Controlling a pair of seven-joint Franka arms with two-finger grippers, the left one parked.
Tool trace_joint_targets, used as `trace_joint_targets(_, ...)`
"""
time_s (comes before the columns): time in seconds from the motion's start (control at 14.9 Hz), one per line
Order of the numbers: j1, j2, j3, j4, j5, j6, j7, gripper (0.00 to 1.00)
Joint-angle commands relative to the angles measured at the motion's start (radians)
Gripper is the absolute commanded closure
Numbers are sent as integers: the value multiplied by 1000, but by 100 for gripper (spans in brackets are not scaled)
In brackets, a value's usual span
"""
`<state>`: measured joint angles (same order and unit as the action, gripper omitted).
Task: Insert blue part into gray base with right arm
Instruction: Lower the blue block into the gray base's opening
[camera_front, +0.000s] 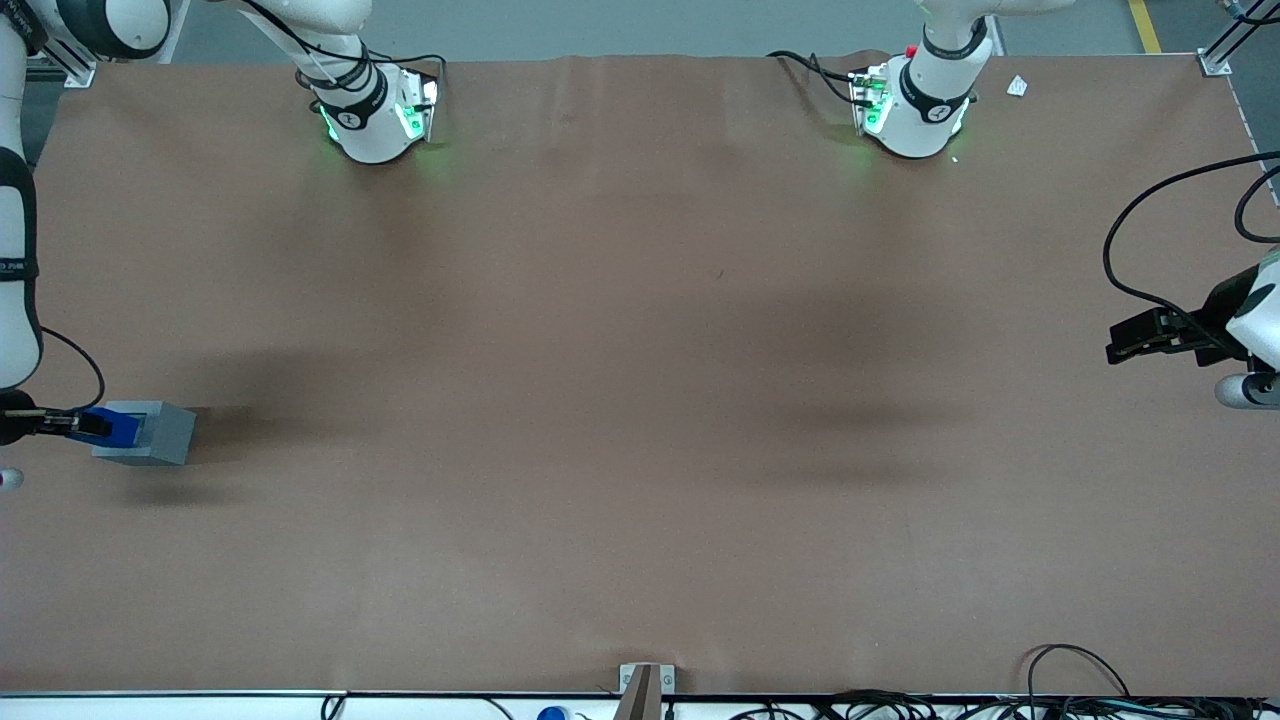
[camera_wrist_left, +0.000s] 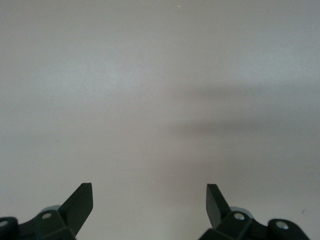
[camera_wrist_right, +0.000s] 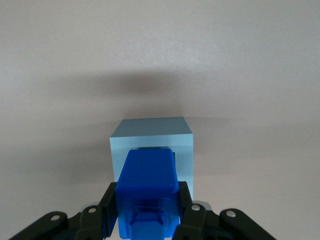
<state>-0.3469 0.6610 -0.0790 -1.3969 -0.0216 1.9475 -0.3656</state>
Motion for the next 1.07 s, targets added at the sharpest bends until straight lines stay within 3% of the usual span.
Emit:
trace_joint_targets(0.0, -20, 20, 12, 24, -4, -13, -19, 100)
trace_joint_targets(1.01, -15, 20, 13, 21, -6, -53, -19, 100)
